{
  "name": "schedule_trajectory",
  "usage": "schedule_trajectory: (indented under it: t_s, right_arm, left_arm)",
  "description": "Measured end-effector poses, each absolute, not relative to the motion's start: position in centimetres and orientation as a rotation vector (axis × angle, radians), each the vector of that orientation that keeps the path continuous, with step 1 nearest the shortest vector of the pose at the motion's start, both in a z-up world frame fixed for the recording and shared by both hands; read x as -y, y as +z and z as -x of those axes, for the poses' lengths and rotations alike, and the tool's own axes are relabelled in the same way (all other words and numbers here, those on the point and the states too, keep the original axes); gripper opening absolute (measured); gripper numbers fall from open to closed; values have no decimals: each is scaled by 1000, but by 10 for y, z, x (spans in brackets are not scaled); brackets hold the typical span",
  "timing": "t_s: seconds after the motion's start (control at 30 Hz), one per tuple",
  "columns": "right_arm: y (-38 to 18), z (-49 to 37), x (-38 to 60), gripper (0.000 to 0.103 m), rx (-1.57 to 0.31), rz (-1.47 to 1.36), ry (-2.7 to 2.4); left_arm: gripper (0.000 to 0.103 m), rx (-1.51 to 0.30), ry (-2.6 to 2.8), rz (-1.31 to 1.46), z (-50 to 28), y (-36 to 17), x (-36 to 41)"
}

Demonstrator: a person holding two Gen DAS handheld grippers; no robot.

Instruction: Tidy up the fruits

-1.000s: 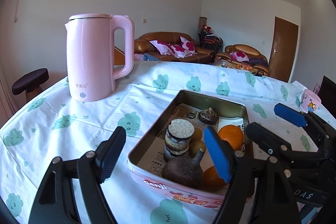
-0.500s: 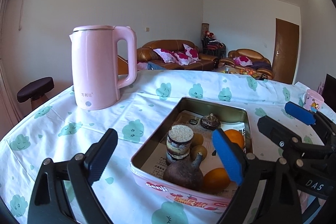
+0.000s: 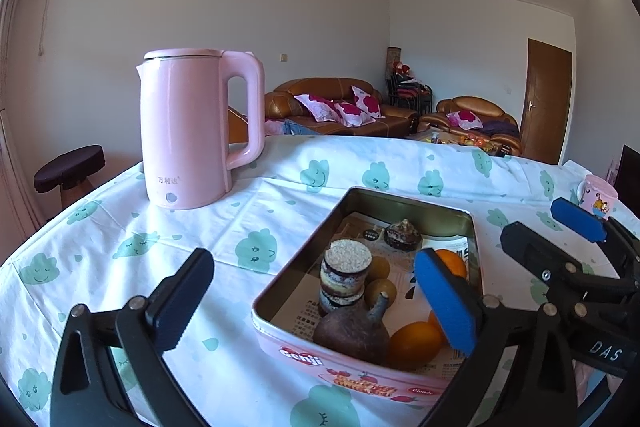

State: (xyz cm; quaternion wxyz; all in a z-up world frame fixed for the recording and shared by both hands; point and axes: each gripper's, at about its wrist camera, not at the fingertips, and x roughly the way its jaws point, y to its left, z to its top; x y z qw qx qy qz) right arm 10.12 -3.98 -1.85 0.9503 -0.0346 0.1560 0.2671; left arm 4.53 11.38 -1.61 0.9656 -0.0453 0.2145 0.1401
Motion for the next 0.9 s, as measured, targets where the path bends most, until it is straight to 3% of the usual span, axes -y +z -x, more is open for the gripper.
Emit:
schedule_trajectory:
  t_s: [0.9]
  right_arm:
    - [-17,-100,42,90,-313,66,538]
  left_arm:
    - [103,-423,287,84,-44,-16,-112]
